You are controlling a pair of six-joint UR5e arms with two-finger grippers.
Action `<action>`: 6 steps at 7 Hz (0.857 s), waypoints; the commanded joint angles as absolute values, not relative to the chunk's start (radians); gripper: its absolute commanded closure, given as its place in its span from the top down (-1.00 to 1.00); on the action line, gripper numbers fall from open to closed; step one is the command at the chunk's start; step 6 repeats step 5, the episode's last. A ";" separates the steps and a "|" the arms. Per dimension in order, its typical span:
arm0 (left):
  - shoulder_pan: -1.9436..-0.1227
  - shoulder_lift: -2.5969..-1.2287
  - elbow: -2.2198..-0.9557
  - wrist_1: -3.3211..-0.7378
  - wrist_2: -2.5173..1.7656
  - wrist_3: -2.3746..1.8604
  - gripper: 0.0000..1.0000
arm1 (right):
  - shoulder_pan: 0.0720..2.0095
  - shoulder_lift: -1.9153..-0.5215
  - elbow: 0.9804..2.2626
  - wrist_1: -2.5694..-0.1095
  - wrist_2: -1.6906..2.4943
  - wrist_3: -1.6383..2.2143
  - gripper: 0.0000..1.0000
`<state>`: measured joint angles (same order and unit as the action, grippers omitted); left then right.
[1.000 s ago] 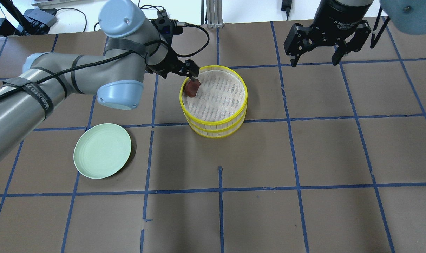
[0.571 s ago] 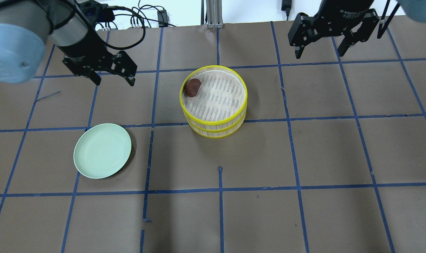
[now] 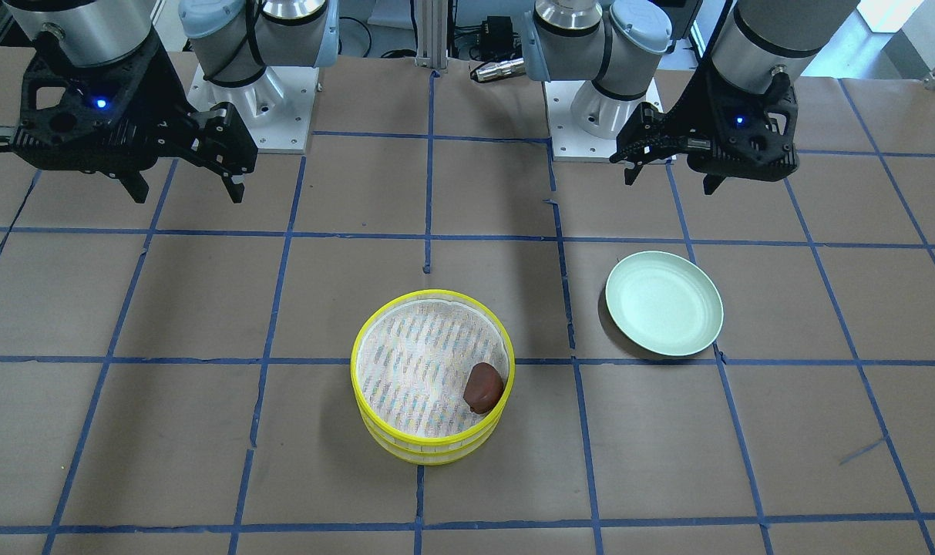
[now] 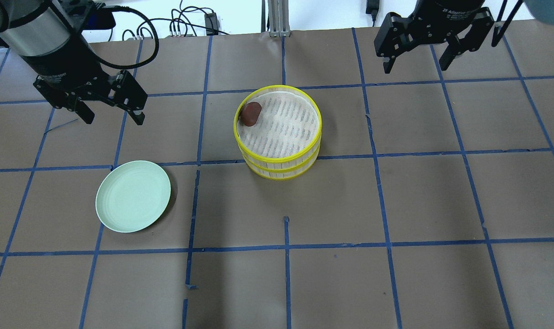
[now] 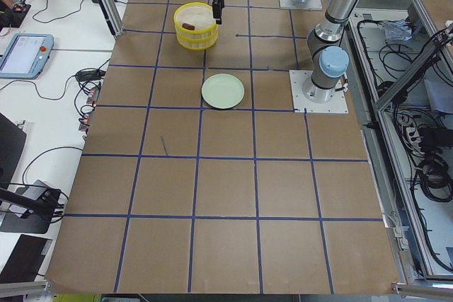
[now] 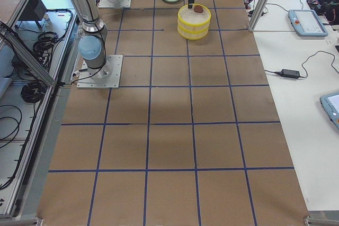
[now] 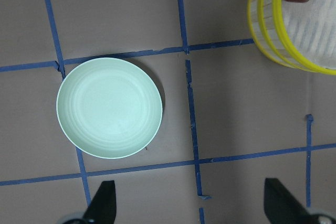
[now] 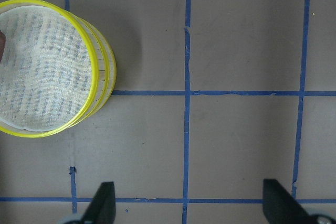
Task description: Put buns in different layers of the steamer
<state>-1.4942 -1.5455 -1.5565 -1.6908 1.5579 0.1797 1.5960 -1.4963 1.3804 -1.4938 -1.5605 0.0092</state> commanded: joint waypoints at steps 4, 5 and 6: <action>-1.499 -1.537 -1.566 -1.687 1.559 0.186 1.00 | 1.595 -1.494 1.385 -1.497 -1.566 0.009 1.00; -1.499 -1.539 -1.568 -1.687 1.559 0.187 1.00 | 1.592 -1.494 1.387 -1.494 -1.569 0.009 1.00; -1.499 -1.539 -1.568 -1.687 1.559 0.187 1.00 | 1.592 -1.494 1.387 -1.494 -1.569 0.009 1.00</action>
